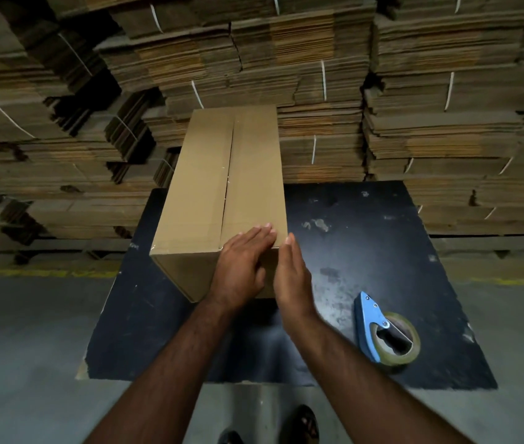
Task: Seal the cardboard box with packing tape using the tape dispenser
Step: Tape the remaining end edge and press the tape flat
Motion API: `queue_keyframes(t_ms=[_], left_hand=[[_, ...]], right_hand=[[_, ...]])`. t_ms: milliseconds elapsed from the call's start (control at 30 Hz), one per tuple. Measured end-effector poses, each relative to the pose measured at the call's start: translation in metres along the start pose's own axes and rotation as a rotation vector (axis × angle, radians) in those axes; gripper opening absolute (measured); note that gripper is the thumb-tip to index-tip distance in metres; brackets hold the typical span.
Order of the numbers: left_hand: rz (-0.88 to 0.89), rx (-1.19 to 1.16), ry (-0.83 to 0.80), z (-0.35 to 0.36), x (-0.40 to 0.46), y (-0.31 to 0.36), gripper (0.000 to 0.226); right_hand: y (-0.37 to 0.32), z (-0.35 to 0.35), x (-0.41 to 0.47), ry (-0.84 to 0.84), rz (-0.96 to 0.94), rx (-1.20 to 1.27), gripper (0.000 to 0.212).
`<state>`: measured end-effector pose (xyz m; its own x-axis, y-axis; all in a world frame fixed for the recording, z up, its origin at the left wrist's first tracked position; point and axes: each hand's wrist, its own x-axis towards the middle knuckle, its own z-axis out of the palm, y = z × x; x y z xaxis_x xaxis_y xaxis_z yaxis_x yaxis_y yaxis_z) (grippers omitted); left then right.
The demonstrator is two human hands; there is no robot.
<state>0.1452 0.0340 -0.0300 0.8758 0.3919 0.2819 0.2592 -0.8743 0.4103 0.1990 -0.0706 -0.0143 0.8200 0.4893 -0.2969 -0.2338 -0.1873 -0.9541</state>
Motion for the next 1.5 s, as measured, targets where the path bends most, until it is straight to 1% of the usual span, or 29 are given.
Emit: queue_keyframes(t_ms=[67,167,267,333,400,467,533,600,667,700,767,833,900,933,967,1000,1067,1100,1200,1300,1500], left_hand=[[0.002,-0.001,-0.006,-0.001,0.001,0.000,0.075],[0.018,0.005,-0.017,-0.006,0.001,0.004,0.079],[0.031,-0.001,-0.021,-0.010,-0.005,0.005,0.080],[0.033,-0.028,0.003,-0.009,-0.009,0.002,0.078],[-0.012,-0.070,0.008,-0.008,-0.010,0.003,0.076],[-0.057,-0.098,-0.012,-0.010,-0.008,0.003,0.076],[-0.054,-0.113,-0.036,-0.014,-0.006,0.001,0.076],[-0.079,-0.194,-0.062,-0.022,-0.005,0.003,0.072],[-0.164,-0.328,-0.023,-0.032,-0.006,0.002,0.062],[-0.202,-0.346,0.045,-0.037,-0.007,-0.001,0.055],[-0.246,-0.221,0.225,-0.045,-0.007,-0.014,0.048],[-0.351,-0.016,0.315,-0.054,-0.005,-0.035,0.050],[-0.536,0.116,0.304,-0.067,-0.002,-0.057,0.059],[-0.644,0.108,0.269,-0.074,-0.003,-0.068,0.064],[-0.737,0.034,0.230,-0.080,-0.004,-0.078,0.068],[-0.795,-0.086,0.192,-0.084,-0.006,-0.086,0.070],[-0.790,-0.295,0.130,-0.085,-0.013,-0.094,0.069],[-0.774,-0.341,0.104,-0.085,-0.017,-0.094,0.069],[-0.751,-0.389,0.014,-0.082,-0.023,-0.084,0.080],[-0.655,-0.503,-0.040,-0.074,-0.031,-0.064,0.084],[-0.563,-0.562,-0.025,-0.046,-0.053,-0.021,0.077]], right_hand=[[-0.006,0.005,0.014,0.001,0.016,-0.051,0.055],[-0.012,0.002,0.031,-0.010,0.031,-0.082,0.058],[-0.015,-0.003,0.037,-0.032,-0.052,-0.223,0.059],[-0.014,-0.001,0.036,-0.026,-0.100,-0.241,0.058],[-0.006,0.002,0.033,-0.032,-0.119,-0.243,0.057],[0.006,0.002,0.026,-0.040,-0.099,-0.265,0.058],[0.020,-0.002,0.018,-0.065,-0.072,-0.300,0.065],[0.024,-0.009,0.014,-0.064,-0.076,-0.349,0.067],[0.016,-0.010,0.018,0.008,-0.137,-0.370,0.063],[0.008,-0.009,0.023,0.044,-0.187,-0.380,0.062],[-0.010,-0.002,0.032,0.064,-0.274,-0.438,0.064],[-0.023,0.007,0.044,0.042,-0.301,-0.519,0.067],[-0.027,0.016,0.054,0.016,-0.293,-0.598,0.071],[-0.025,0.018,0.057,0.004,-0.298,-0.631,0.073],[-0.022,0.019,0.058,-0.006,-0.307,-0.661,0.074],[-0.020,0.019,0.057,-0.017,-0.311,-0.679,0.074],[-0.015,0.015,0.052,-0.022,-0.310,-0.677,0.073],[-0.013,0.012,0.049,-0.017,-0.308,-0.678,0.072],[-0.015,-0.003,0.041,0.019,-0.275,-0.687,0.070],[-0.014,-0.029,0.025,0.056,-0.221,-0.645,0.070],[0.007,-0.074,-0.011,0.174,-0.177,-0.500,0.069]])
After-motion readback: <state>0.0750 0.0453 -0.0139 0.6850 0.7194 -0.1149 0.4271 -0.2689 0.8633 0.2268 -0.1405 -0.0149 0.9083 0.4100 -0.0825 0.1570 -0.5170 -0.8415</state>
